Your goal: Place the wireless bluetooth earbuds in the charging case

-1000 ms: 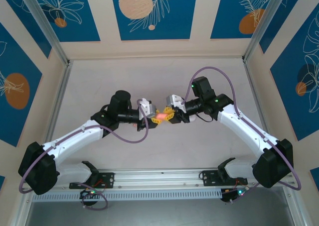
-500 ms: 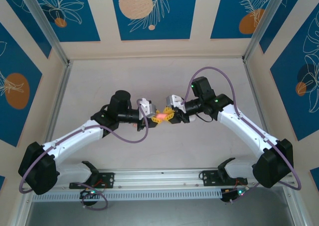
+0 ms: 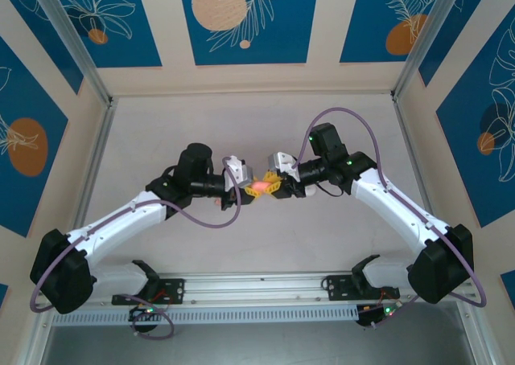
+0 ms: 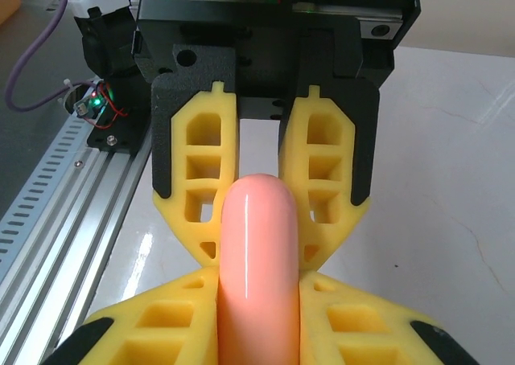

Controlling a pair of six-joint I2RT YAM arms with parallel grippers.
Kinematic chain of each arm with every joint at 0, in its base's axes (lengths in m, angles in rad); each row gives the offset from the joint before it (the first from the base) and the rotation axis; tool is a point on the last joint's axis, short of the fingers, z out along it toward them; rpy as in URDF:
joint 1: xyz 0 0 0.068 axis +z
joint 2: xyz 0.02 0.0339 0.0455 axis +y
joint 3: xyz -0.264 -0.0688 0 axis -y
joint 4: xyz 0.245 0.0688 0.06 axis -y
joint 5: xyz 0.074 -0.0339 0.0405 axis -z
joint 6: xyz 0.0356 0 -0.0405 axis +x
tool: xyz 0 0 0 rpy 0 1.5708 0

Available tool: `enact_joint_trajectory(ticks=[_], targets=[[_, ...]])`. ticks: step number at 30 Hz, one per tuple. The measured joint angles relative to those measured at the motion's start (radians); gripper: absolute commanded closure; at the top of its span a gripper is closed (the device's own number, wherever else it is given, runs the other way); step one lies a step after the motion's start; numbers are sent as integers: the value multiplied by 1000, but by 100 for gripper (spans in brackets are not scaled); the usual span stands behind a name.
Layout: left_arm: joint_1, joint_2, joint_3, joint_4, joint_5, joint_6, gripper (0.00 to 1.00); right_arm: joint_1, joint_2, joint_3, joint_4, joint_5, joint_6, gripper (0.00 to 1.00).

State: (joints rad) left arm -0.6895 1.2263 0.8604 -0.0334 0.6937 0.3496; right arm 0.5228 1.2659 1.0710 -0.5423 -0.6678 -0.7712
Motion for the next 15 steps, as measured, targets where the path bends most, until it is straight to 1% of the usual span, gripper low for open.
enact_joint_trajectory(ticks=[7,10,15], targets=[[-1,0,3,-5,0,-2,91,0,0,0,0,2,4,76],[-1,-2,-2,5,0,-2,100,0,0,0,3,2,8,72],[-1,-8,-33,72,2,-6,100,0,0,0,13,7,21,63]])
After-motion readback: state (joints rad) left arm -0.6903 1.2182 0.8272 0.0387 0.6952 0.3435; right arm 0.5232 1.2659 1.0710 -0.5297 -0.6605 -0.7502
